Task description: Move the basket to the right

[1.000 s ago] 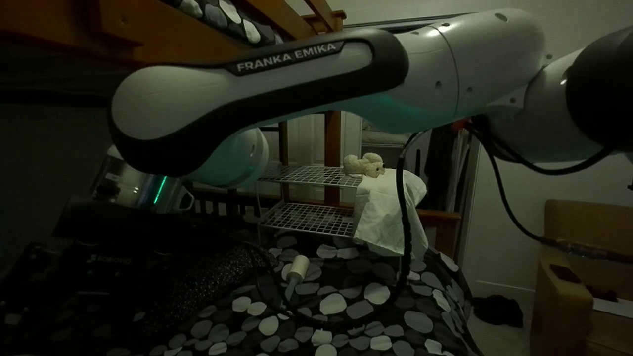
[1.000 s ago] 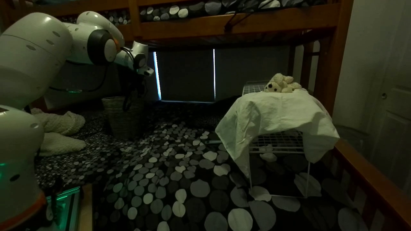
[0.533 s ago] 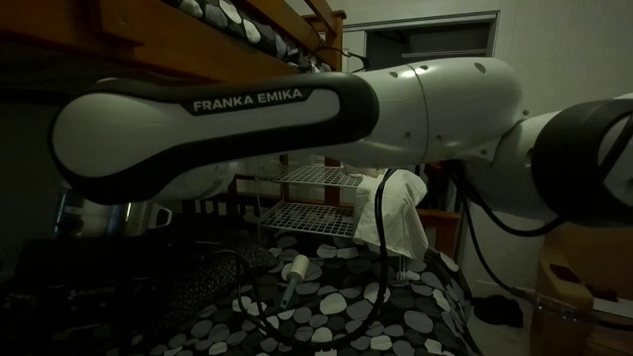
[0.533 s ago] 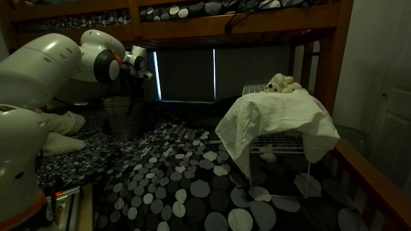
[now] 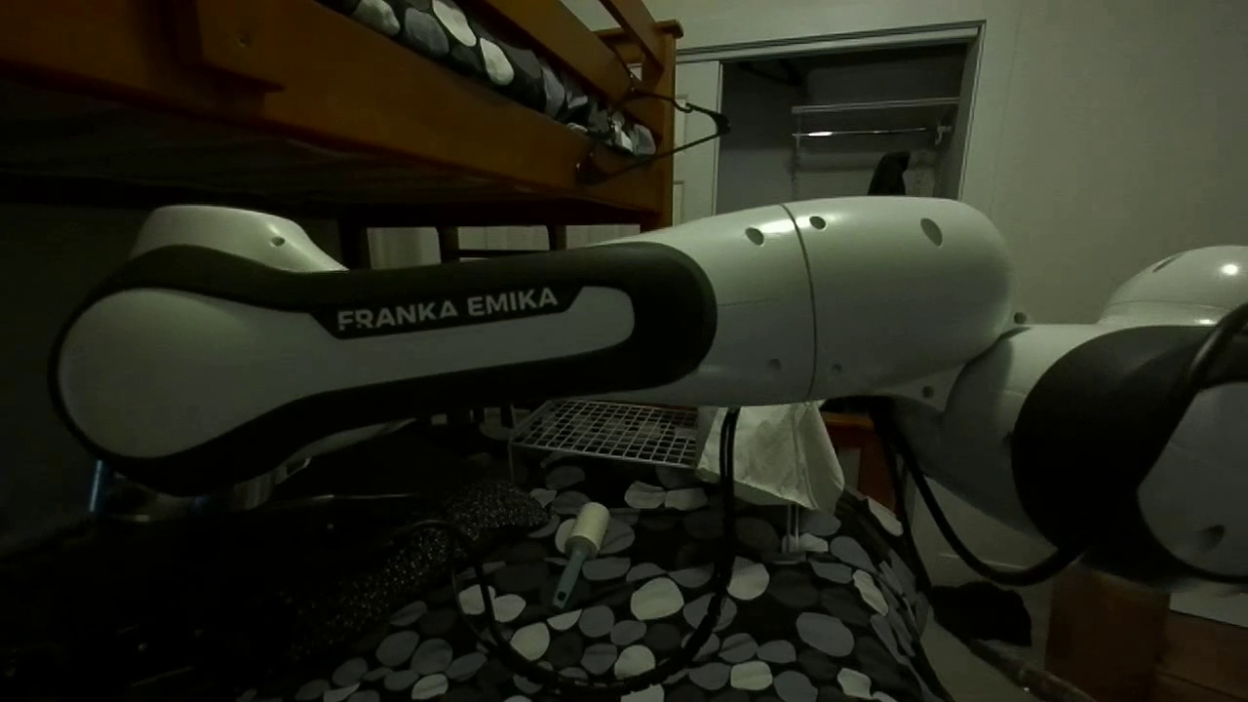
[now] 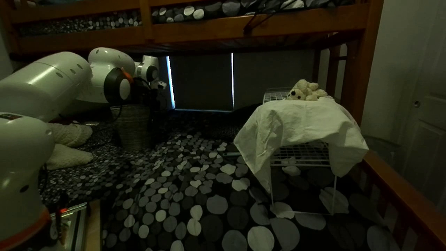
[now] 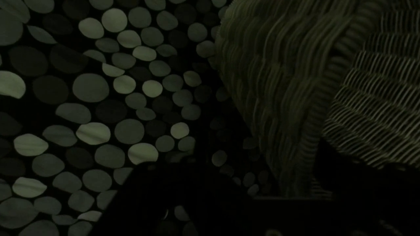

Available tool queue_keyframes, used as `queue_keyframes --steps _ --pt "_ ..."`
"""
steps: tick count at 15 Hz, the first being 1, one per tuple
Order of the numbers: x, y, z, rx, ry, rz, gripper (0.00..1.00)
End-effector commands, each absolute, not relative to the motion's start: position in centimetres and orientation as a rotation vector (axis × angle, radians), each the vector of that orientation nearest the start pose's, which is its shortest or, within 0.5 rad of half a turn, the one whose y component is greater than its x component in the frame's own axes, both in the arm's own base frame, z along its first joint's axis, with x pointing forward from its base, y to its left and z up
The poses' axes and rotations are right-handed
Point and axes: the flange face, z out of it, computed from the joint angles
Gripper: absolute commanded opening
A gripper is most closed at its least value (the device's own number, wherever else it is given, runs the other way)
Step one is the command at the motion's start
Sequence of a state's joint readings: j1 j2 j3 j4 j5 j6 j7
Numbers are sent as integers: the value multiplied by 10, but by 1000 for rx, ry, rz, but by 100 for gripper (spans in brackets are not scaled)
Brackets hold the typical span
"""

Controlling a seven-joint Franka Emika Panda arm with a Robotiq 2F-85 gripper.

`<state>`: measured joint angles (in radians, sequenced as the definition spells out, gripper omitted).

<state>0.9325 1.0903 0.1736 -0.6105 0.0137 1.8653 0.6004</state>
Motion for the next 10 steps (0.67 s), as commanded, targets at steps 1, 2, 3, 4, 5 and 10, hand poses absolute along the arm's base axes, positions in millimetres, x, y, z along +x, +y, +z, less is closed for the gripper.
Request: queue_keyframes --steps 1,2,3,4,5,10 --pt "434 697 346 -2814 -618 -62 43" --pt "434 697 347 -2810 -628 -65 36" --pt "435 697 346 -2807 -634 -64 29" --pt "436 696 346 -2801 -651 -57 21" --pt "436 695 346 -2794 -672 -45 14" --pt "441 691 351 -2747 -777 -42 3"
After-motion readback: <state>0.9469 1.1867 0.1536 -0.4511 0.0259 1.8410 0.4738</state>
